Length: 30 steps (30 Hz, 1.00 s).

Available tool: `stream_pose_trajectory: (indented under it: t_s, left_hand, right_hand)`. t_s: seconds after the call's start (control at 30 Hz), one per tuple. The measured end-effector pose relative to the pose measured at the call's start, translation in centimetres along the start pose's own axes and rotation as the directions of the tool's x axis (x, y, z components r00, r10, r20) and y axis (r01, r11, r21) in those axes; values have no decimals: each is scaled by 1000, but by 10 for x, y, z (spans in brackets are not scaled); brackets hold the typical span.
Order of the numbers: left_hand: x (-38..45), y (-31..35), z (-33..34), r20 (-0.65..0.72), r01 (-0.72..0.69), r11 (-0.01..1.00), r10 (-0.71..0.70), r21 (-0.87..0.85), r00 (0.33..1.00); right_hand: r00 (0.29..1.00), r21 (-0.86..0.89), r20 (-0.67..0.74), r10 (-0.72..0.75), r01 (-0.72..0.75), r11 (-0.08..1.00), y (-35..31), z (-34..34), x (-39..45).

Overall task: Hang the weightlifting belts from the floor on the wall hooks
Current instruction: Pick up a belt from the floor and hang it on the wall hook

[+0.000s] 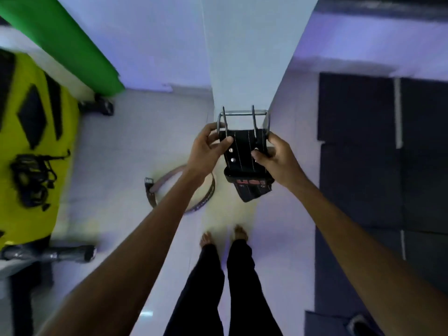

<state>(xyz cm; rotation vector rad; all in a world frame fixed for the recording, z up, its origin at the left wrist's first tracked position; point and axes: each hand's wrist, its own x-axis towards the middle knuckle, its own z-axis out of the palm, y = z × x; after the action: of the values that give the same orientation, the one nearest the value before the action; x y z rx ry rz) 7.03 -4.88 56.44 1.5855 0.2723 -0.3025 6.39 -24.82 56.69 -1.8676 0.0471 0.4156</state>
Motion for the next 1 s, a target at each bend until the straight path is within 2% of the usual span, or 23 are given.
stream_pose_trajectory:
  t_s: [0.13,0.27,0.33,0.43,0.57,0.73,0.87,1.0]
  left_hand:
    - [-37,98,14,-47,-241,970,242,19,969]
    - [-74,186,16,-113,-411,912,410,14,905]
    - [-95,230,12,-120,-509,861,503,-18,856]
    - [-130,294,10,-138,-604,796,595,-29,792]
    - [-191,391,7,-154,-740,671,727,-51,670]
    - [-261,471,4,-209,-843,537,822,-27,530]
    - [-299,505,-1,-250,-876,482,846,-15,470]
    - [-328,533,-7,-323,-893,447,853,48,410]
  right_hand:
    - [988,26,-85,-132,135,991,-90,-33,-33]
    - [934,-28,-224,-278,279,960,-182,-52,-69]
    - [888,-55,-292,-355,355,933,-230,-62,-91]
    - [816,0,-378,-438,473,881,-296,-75,-124]
    - [677,-24,-508,-533,608,794,-389,-92,-178]
    - [566,-46,-556,-609,710,703,-467,-98,-244]
    - [536,-78,-520,-665,745,662,-506,-96,-279]
    - [521,-61,-444,-729,794,604,-515,-87,-301]
